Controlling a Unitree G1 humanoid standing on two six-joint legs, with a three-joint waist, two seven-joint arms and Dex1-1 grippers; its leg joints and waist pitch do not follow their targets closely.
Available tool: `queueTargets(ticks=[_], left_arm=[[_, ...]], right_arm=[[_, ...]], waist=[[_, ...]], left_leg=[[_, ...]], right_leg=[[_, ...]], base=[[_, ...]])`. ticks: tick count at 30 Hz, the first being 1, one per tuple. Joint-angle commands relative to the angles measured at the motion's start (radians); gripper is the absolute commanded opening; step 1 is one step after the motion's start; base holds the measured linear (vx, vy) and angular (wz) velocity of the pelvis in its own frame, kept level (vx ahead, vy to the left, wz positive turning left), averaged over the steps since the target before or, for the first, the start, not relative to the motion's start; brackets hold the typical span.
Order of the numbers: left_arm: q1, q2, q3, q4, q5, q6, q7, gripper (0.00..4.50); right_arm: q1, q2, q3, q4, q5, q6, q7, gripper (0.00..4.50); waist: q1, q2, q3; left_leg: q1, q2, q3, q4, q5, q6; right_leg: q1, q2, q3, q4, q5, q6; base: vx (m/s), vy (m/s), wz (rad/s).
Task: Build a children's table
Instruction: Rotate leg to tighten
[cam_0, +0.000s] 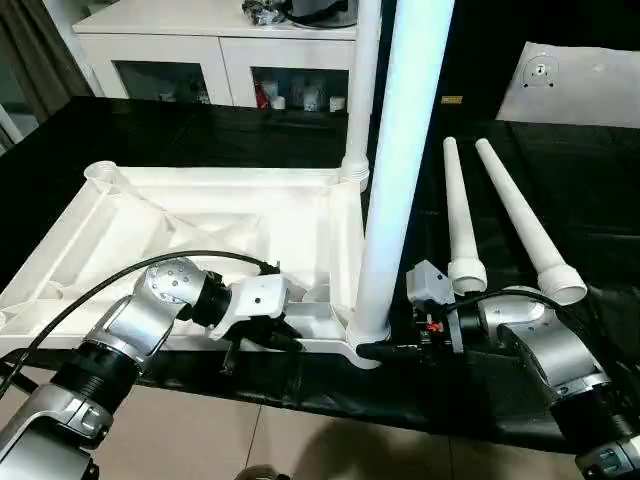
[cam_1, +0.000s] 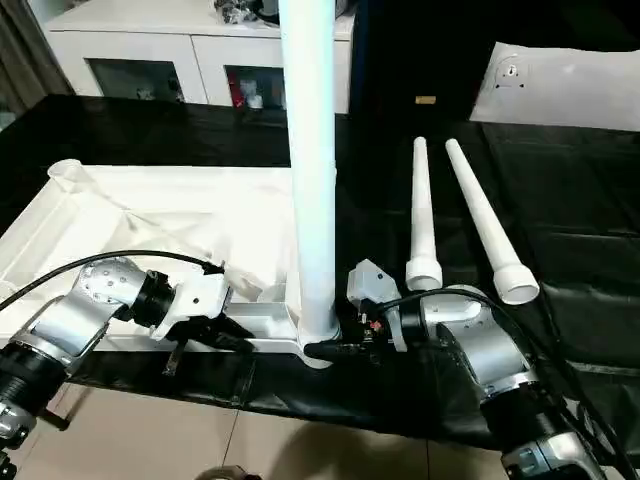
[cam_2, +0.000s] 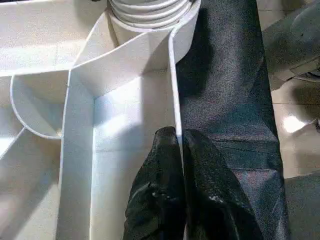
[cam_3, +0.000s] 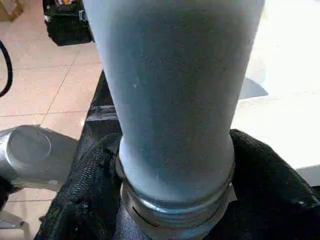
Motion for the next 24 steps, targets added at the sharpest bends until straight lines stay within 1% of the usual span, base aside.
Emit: queueTargets(ticks=[1,3,4,6,7,8,9,10,11,12,13,14,15,16,17,18,19,20,21,22,23,24], left_arm=[[0.006,0.009,-0.052,-0.002,0.028,-0.021,-0.064,0.00],[0.012,0.008,-0.047,-0.002,0.027,-0.021,-0.053,0.00],[0.023,-0.004,-0.030,-0.002,0.020,-0.008,-0.019,0.00],[0.029,-0.014,-0.019,-0.003,0.015,0.003,0.002,0.00],[0.034,-0.026,-0.008,-0.005,0.010,0.017,0.027,0.00],[0.044,-0.048,0.010,-0.010,0.010,0.051,0.085,0.00],[0.050,-0.063,0.021,-0.014,0.011,0.074,0.124,0.00],[0.057,-0.084,0.037,-0.021,0.013,0.110,0.178,0.00],[0.064,-0.110,0.056,-0.028,0.011,0.149,0.236,0.00],[0.068,-0.136,0.073,-0.037,0.006,0.183,0.283,0.00],[0.074,-0.166,0.091,-0.050,0.002,0.228,0.338,0.00],[0.074,-0.168,0.092,-0.051,0.002,0.231,0.342,0.00],[0.076,-0.183,0.101,-0.058,0.000,0.256,0.370,0.00],[0.081,-0.243,0.123,-0.081,0.016,0.326,0.471,0.00],[0.083,-0.274,0.136,-0.089,0.025,0.353,0.521,0.00],[0.085,-0.301,0.148,-0.096,0.027,0.380,0.561,0.00],[0.086,-0.345,0.171,-0.107,0.026,0.420,0.624,0.00],[0.088,-0.378,0.188,-0.118,0.028,0.448,0.676,0.00],[0.088,-0.398,0.199,-0.125,0.030,0.465,0.708,0.00],[0.086,-0.420,0.205,-0.130,0.037,0.481,0.742,0.00],[0.085,-0.439,0.208,-0.134,0.043,0.493,0.770,0.00],[0.081,-0.482,0.216,-0.135,0.049,0.505,0.826,0.00]], right_arm=[[-0.019,0.005,0.001,0.010,0.008,0.002,0.006,2.76],[-0.009,0.008,0.000,0.003,0.014,0.005,0.006,2.75],[0.009,0.015,-0.004,-0.010,0.021,0.012,0.003,2.75],[0.018,0.020,-0.007,-0.017,0.025,0.015,-0.001,2.75],[0.029,0.028,-0.011,-0.024,0.028,0.018,-0.014,2.75],[0.051,0.059,-0.023,-0.040,0.039,0.031,-0.059,2.75],[0.065,0.080,-0.032,-0.050,0.047,0.041,-0.091,2.75],[0.080,0.118,-0.047,-0.056,0.051,0.053,-0.154,2.75],[0.091,0.164,-0.061,-0.056,0.051,0.066,-0.229,2.75],[0.096,0.201,-0.069,-0.051,0.043,0.075,-0.293,2.75],[0.101,0.238,-0.070,-0.042,0.027,0.076,-0.356,2.75],[0.101,0.240,-0.070,-0.041,0.026,0.076,-0.360,2.75],[0.103,0.258,-0.068,-0.035,0.016,0.075,-0.390,2.74],[0.096,0.330,-0.079,0.000,-0.006,0.075,-0.503,2.74],[0.091,0.364,-0.089,0.016,-0.013,0.079,-0.552,2.74],[0.083,0.390,-0.098,0.031,-0.020,0.081,-0.594,2.74],[0.068,0.424,-0.110,0.056,-0.034,0.086,-0.658,2.74],[0.057,0.447,-0.121,0.073,-0.050,0.092,-0.708,2.74],[0.050,0.460,-0.128,0.082,-0.061,0.098,-0.739,2.74],[0.035,0.468,-0.127,0.100,-0.081,0.100,-0.763,2.74],[0.022,0.474,-0.128,0.115,-0.093,0.100,-0.785,2.74],[-0.002,0.498,-0.167,0.149,-0.077,0.098,-0.841,2.74]], waist=[[0.001,-0.014,-0.063],[0.000,-0.011,-0.063],[0.000,-0.008,-0.063],[0.000,-0.010,-0.063],[0.002,-0.009,-0.060],[0.001,-0.004,-0.060],[0.000,-0.007,-0.056],[-0.003,-0.005,-0.050],[-0.007,0.001,-0.048],[-0.015,0.000,-0.039],[-0.026,-0.005,-0.038],[-0.030,-0.004,-0.037],[-0.040,-0.004,-0.037],[-0.050,-0.001,-0.036],[-0.056,-0.001,-0.034],[-0.065,0.003,-0.036],[-0.072,0.004,-0.038],[-0.080,0.003,-0.038],[-0.086,0.006,-0.040],[-0.091,0.005,-0.039],[-0.091,0.005,-0.040],[-0.091,0.005,-0.043]], left_leg=[[0.005,0.083,-0.029,-0.063,-0.102,0.090],[0.005,0.084,-0.029,-0.063,-0.104,0.089],[0.005,0.083,-0.029,-0.062,-0.106,0.088],[0.005,0.082,-0.029,-0.062,-0.112,0.085],[0.007,0.084,-0.029,-0.063,-0.124,0.085],[0.007,0.083,-0.029,-0.063,-0.128,0.081],[0.008,0.086,-0.030,-0.067,-0.146,0.073],[0.013,0.083,-0.031,-0.073,-0.198,0.062],[0.017,0.086,-0.032,-0.073,-0.213,0.047],[0.029,0.079,-0.033,-0.076,-0.274,0.023],[0.031,0.076,-0.040,-0.081,-0.313,0.000],[0.033,0.075,-0.042,-0.082,-0.325,-0.003],[0.036,0.073,-0.042,-0.081,-0.342,-0.004],[0.030,0.075,-0.044,-0.084,-0.347,-0.007],[0.031,0.074,-0.046,-0.086,-0.357,-0.007],[0.036,0.072,-0.047,-0.084,-0.374,-0.009],[0.037,0.074,-0.047,-0.084,-0.377,-0.014],[0.031,0.072,-0.051,-0.085,-0.379,-0.007],[0.029,0.073,-0.049,-0.087,-0.367,0.001],[0.024,0.074,-0.050,-0.087,-0.364,0.006],[0.024,0.072,-0.049,-0.087,-0.365,0.010],[0.027,0.070,-0.046,-0.084,-0.357,0.015]], right_leg=[[0.055,-0.107,0.066,-0.070,-0.236,-0.147],[0.055,-0.106,0.065,-0.070,-0.228,-0.150],[0.056,-0.106,0.066,-0.069,-0.223,-0.152],[0.057,-0.107,0.065,-0.071,-0.229,-0.152],[0.054,-0.107,0.065,-0.075,-0.246,-0.151],[0.055,-0.107,0.065,-0.074,-0.253,-0.150],[0.053,-0.108,0.066,-0.079,-0.280,-0.146],[0.050,-0.106,0.061,-0.092,-0.376,-0.128],[0.049,-0.109,0.065,-0.092,-0.401,-0.123],[0.043,-0.111,0.060,-0.110,-0.505,-0.108],[0.050,-0.111,0.054,-0.113,-0.569,-0.083],[0.047,-0.111,0.053,-0.117,-0.586,-0.072],[0.043,-0.110,0.053,-0.122,-0.606,-0.058],[0.045,-0.112,0.054,-0.120,-0.598,-0.061],[0.044,-0.109,0.050,-0.125,-0.604,-0.057],[0.043,-0.109,0.048,-0.128,-0.606,-0.054],[0.043,-0.111,0.049,-0.124,-0.587,-0.064],[0.050,-0.110,0.044,-0.127,-0.570,-0.066],[0.050,-0.110,0.048,-0.125,-0.537,-0.073],[0.052,-0.110,0.048,-0.124,-0.518,-0.080],[0.052,-0.108,0.048,-0.124,-0.515,-0.079],[0.049,-0.109,0.052,-0.123,-0.499,-0.084]], base=[[0.000,0.000,0.00],[0.000,0.000,0.00],[0.000,0.000,0.00],[0.000,0.000,0.00],[0.000,0.000,0.00],[0.000,0.000,0.00],[0.000,0.000,0.00],[0.000,0.000,0.00],[0.000,0.000,0.00],[0.000,0.000,0.00],[0.000,0.000,0.00],[0.000,0.000,0.00],[0.000,0.000,0.00],[0.000,0.000,0.00],[0.000,0.000,0.00],[0.000,0.000,0.00],[0.000,0.000,0.00],[0.000,0.000,0.00],[0.000,0.000,0.00],[0.000,0.000,0.00],[0.000,0.000,0.00],[0.000,0.000,0.00]])
